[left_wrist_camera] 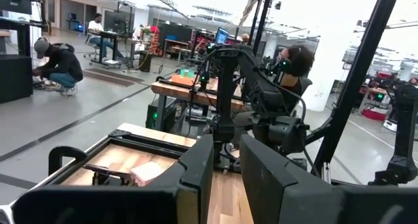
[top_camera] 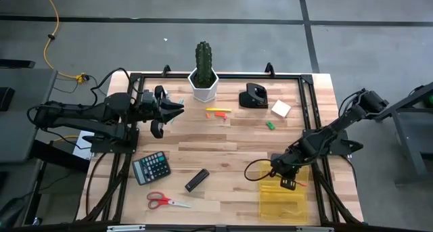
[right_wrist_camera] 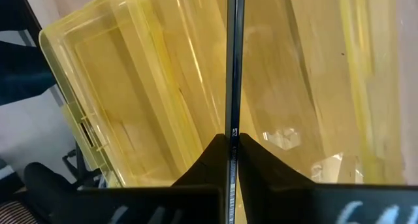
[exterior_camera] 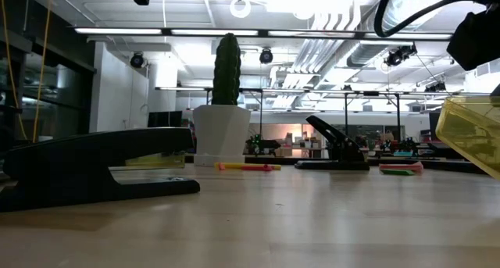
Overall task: Pack school essentials
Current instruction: Put the black pencil on the yellow supply box, then put the light blue pen on the yellow supply box
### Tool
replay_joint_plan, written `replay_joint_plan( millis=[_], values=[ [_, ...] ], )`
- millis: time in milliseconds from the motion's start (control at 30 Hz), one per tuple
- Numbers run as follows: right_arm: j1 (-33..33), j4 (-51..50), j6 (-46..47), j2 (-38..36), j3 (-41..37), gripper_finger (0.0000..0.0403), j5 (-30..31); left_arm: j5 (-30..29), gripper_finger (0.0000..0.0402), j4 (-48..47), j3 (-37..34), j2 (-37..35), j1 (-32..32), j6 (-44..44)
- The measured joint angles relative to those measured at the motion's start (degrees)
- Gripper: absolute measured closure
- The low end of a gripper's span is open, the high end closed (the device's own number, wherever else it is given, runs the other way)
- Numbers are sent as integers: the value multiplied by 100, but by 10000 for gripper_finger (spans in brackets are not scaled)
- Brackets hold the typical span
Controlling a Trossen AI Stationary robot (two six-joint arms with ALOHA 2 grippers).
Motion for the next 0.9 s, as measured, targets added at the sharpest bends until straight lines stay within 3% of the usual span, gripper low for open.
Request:
replay_joint_plan(
  millis=[567, 900],
  values=[
    [0, 36, 77, -119, 6, 282, -60, -124, 336, 0, 0, 0, 2, 4],
    [0, 233, 522, -1313, 13, 265, 53, -131, 336, -36, 0, 0, 0, 4]
  ],
)
